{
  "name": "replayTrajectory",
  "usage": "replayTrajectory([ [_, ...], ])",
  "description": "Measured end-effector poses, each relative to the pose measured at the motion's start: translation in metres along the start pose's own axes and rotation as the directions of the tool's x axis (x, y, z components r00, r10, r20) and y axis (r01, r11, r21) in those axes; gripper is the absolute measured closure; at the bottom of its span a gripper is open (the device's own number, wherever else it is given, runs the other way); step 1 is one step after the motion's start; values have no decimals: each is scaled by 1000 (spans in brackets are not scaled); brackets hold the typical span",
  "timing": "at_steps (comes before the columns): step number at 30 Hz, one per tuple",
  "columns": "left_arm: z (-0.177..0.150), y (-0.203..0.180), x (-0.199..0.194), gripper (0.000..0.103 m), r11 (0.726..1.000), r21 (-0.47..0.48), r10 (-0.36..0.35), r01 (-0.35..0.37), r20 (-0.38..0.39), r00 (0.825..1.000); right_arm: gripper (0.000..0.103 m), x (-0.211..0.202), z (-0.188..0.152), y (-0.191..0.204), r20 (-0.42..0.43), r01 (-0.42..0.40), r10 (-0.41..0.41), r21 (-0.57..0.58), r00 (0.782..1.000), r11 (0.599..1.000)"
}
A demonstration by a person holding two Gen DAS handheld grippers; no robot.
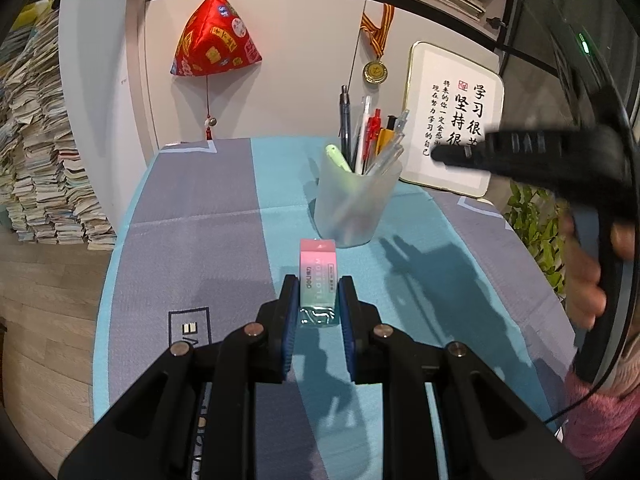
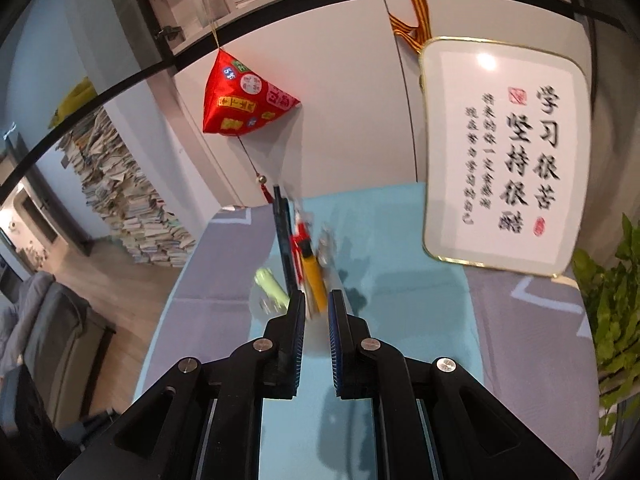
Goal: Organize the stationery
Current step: 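Carry the pink eraser over the cup and open the left gripper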
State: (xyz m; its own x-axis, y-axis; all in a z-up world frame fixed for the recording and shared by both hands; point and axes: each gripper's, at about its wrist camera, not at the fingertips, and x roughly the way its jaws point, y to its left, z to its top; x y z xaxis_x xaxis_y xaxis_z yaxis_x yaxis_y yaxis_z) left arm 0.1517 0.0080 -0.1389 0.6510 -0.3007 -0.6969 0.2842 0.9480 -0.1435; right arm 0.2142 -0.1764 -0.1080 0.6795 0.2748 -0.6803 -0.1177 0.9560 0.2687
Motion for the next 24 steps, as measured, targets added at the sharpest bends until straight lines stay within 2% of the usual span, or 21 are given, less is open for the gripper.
replayTrajectory([
  [6, 9, -10, -4, 84, 1000, 28, 3, -4, 18, 1000, 93, 8, -32, -18, -65, 79, -79, -9, 995, 997],
  [10, 18, -19, -4, 84, 999, 54, 9, -11, 32, 999, 92, 16, -45, -36, -116, 82, -78, 34, 990, 996],
  [15, 32, -27, -4, 84, 997, 79, 13, -18, 57, 998, 92, 14, -58, -48, -129, 71, -63, 63, 990, 995],
  [24, 85, -35, 1, 84, 995, 95, -34, 24, 112, 993, 92, 22, -84, -61, -191, 45, -24, 106, 981, 993],
])
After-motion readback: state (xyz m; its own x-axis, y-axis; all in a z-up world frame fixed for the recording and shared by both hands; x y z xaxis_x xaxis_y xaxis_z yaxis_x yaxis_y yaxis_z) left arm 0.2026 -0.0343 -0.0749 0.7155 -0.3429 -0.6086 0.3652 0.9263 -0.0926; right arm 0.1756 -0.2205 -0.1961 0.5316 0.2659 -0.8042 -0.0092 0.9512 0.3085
